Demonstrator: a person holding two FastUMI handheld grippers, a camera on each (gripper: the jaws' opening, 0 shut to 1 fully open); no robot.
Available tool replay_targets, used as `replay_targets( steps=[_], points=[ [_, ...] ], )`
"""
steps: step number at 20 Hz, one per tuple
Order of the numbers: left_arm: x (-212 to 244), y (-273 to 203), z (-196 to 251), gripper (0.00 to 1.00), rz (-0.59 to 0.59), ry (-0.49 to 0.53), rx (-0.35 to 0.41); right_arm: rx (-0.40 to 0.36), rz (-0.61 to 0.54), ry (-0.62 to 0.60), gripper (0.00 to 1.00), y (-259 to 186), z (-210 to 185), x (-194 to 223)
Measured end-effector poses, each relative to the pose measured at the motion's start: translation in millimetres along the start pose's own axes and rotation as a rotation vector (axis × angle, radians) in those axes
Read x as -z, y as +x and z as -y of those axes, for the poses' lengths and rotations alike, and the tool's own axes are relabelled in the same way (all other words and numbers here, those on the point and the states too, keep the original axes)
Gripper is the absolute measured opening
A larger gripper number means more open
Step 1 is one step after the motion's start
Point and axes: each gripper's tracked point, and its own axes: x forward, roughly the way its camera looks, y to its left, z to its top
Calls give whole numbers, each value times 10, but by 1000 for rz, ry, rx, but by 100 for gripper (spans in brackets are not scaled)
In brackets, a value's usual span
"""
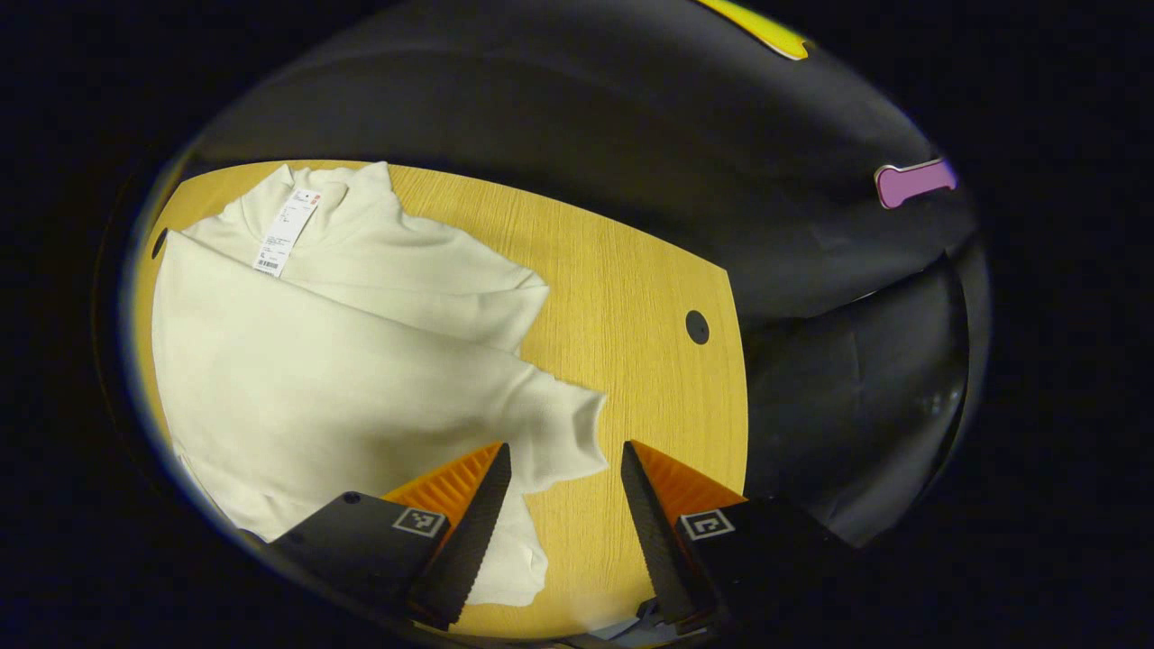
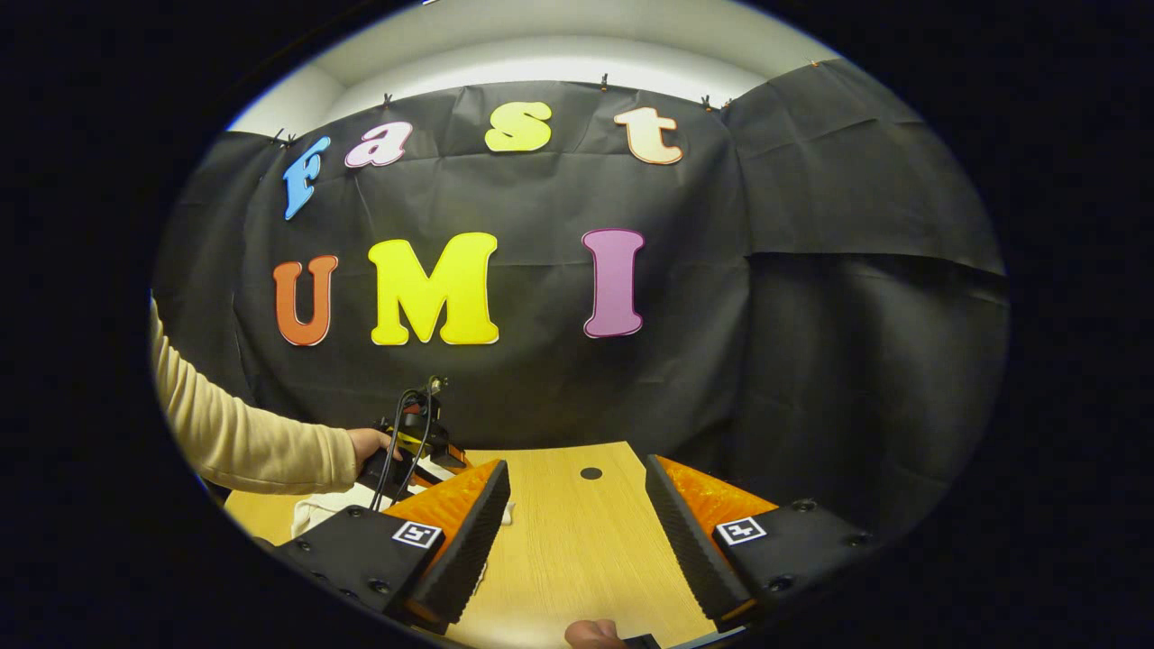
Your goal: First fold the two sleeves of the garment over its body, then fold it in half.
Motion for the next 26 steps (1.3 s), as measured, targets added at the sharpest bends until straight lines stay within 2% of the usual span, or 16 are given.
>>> replay_targets(
  steps=[1,2,3,8,9,12,13,15,21,24,26],
  points=[
    [-1,-44,-37,90,7,-3,-4,-4,-1,-4,94,4,-35,2],
    [-4,-69,-86,98,23,-6,-4,-7,-2,-6,94,11,-68,1],
    [-28,-115,-143,99,44,-7,-4,-11,0,-7,94,18,-102,0],
    [-178,-556,-459,99,190,-37,22,-52,0,-27,93,90,-389,25],
    [-209,-678,-584,99,226,-26,9,-61,0,-34,93,121,-458,60],
    [-316,-1078,-1091,99,347,44,-67,-90,-8,-56,96,235,-670,179],
    [-308,-1213,-1282,99,372,61,-110,-104,-14,-63,94,282,-762,227],
    [-269,-1453,-1670,99,396,67,-188,-123,-18,-86,93,375,-916,329],
    [-191,-2208,-2591,99,527,46,-330,-159,-113,-112,94,682,-1294,851],
    [-127,-2683,-2930,98,618,71,-419,-169,-150,-136,94,799,-1462,1065],
    [-107,-3110,-2945,99,726,122,-476,-178,-166,-157,94,855,-1564,1171]
  ],
)
